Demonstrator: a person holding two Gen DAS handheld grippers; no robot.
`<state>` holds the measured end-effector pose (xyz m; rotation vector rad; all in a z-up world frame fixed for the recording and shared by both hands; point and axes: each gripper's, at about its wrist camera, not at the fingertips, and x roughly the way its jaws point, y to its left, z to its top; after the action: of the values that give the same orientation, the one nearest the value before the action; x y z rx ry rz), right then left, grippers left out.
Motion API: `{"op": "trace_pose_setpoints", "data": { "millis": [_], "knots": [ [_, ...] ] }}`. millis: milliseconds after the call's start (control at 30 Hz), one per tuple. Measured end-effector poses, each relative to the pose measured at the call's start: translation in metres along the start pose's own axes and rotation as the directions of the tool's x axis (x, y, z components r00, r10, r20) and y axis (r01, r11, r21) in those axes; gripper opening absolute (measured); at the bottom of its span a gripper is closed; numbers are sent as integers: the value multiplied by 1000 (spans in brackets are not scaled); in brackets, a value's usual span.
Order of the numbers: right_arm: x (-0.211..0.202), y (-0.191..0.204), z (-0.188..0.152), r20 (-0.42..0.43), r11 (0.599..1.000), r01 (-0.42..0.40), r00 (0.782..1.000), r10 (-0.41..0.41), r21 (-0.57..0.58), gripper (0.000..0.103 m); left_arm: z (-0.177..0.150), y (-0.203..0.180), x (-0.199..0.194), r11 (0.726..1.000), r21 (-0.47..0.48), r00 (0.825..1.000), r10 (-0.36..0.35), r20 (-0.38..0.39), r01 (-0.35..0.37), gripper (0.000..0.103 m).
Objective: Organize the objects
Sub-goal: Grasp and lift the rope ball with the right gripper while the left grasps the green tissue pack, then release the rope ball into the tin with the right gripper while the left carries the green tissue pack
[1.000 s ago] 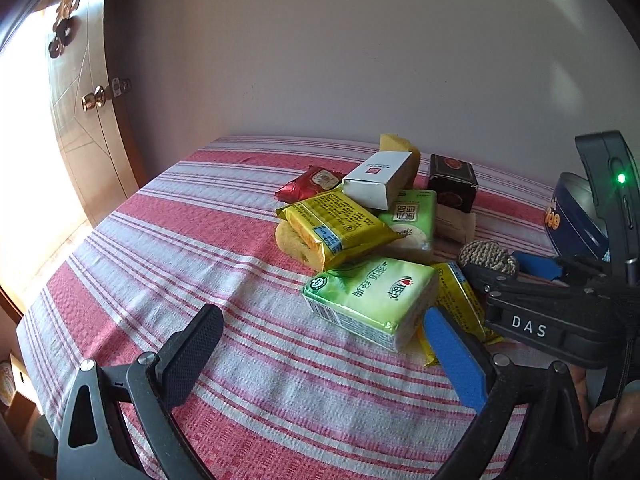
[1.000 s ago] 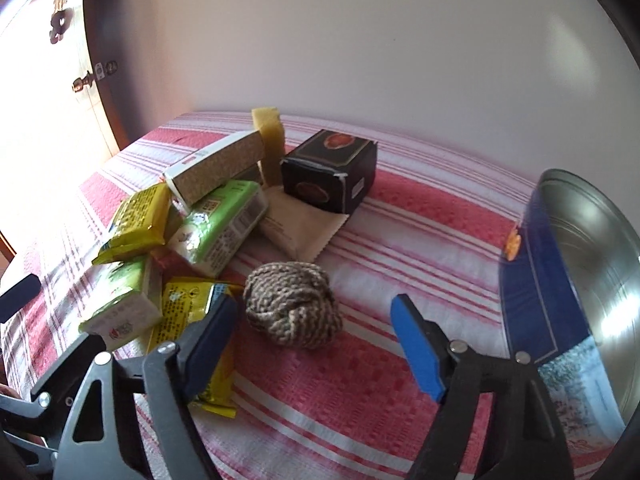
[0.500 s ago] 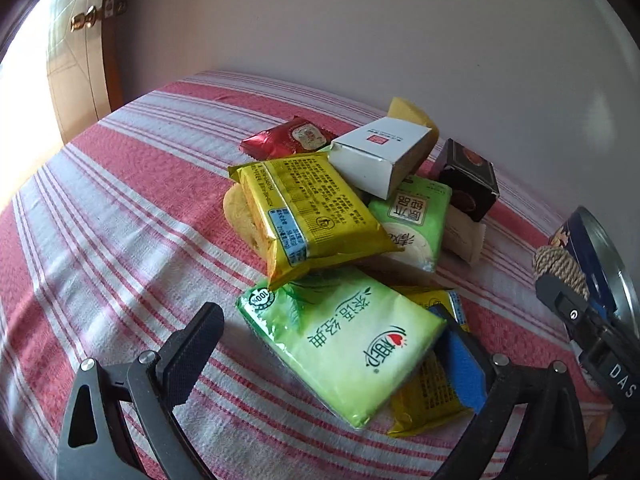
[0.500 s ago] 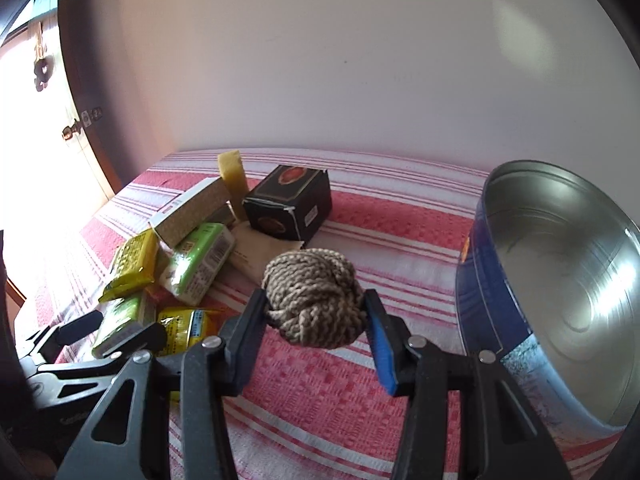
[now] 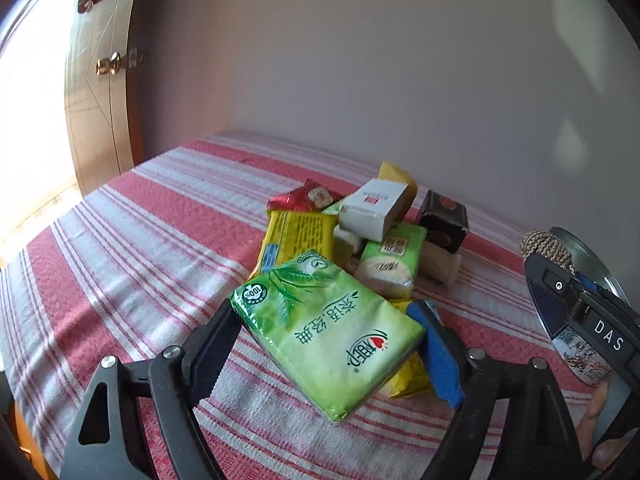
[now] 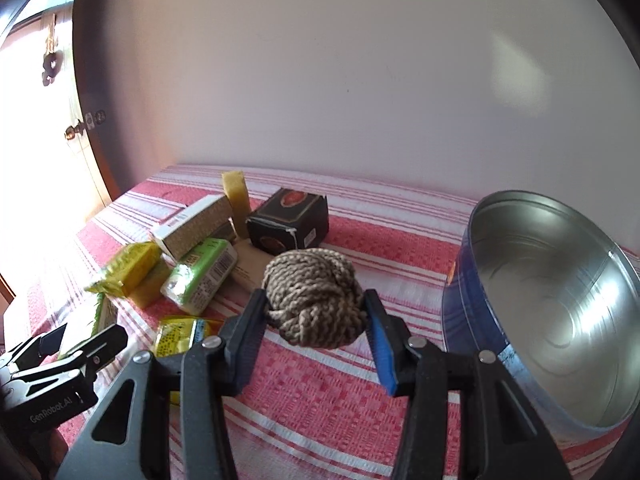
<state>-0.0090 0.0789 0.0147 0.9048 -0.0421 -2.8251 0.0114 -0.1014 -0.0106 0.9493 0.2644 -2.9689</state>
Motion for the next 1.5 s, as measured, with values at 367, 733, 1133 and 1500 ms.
{"op": "trace_pose_setpoints", "data": {
  "millis": [367,733,1133,1500],
  "knots": [
    [-70,-44,7,216,998,-32,976,18,58,49,20,-60,-28,985,110,978,-146,151,130,86],
    [-96,-143,-9,223,968,200,947,-231,152,49,24,-157,-13,940,237,947,-286,144,248,86],
    [-93,-233,-31,99,901,412,899,-426,131,49,19,-259,39,880,334,928,-371,40,338,86],
    [-70,-242,-33,5,914,377,924,-382,152,49,6,-283,66,862,412,950,-313,-24,294,86]
  ]
}}
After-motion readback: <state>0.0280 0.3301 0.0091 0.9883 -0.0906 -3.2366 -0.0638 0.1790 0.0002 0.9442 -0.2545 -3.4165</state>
